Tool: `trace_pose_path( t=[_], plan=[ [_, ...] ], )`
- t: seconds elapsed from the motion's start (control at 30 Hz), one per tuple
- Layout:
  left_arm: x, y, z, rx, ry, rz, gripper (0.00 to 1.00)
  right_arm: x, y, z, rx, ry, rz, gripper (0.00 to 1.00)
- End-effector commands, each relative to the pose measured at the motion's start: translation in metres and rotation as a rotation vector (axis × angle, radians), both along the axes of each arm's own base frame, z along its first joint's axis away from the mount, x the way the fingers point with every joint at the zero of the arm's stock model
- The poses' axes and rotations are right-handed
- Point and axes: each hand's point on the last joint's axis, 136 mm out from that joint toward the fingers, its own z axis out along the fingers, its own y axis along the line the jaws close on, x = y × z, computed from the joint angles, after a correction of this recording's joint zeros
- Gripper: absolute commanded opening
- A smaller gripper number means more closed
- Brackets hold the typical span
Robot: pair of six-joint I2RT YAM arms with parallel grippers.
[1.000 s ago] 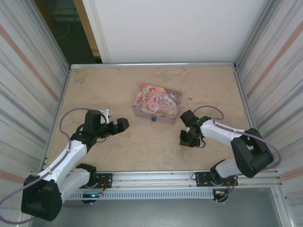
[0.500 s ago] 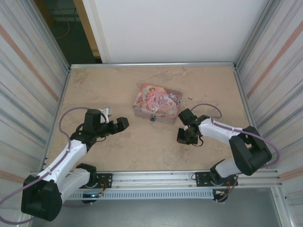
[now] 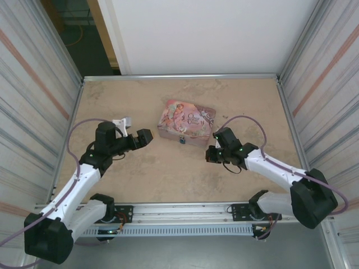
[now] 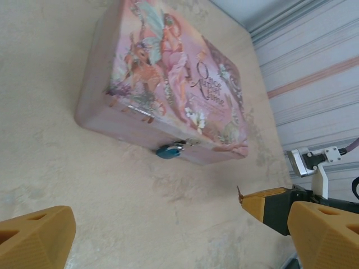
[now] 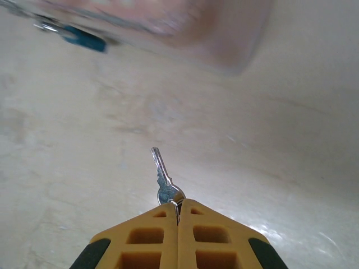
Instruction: Unlock the padlock with the key
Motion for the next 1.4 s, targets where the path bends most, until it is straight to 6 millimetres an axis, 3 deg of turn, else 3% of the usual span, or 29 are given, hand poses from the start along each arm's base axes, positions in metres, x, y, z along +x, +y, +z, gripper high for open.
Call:
trace_pose_path(
  t=[0.0, 0.2, 0.47, 0.6, 0.8, 1.37],
  plan=[
    [0.006, -0.013, 0.034, -0.104, -0.055, -0.043, 0.95, 0.012, 0.011, 0.032, 0.059, -0.174, 0.034, 0.00],
    [0.008, -0.037, 0.062, -0.145, -0.099, -0.134, 0.85, 0.018, 0.033, 0.087, 0.157, -0.401, 0.096, 0.00],
    [0.007, -0.083, 0.096, -0.150, -0.175, -0.275, 0.71, 0.018, 0.057, 0.132, 0.255, -0.574, 0.143, 0.00],
    [0.006, -0.105, 0.100, -0.151, -0.182, -0.333, 0.65, 0.014, 0.069, 0.144, 0.284, -0.618, 0.175, 0.00],
    [0.003, -0.130, 0.091, -0.138, -0.158, -0.390, 0.58, 0.010, 0.085, 0.154, 0.308, -0.646, 0.212, 0.00],
    [0.001, -0.145, 0.072, -0.125, -0.114, -0.412, 0.50, 0.009, 0.101, 0.171, 0.348, -0.674, 0.238, 0.00]
  ],
)
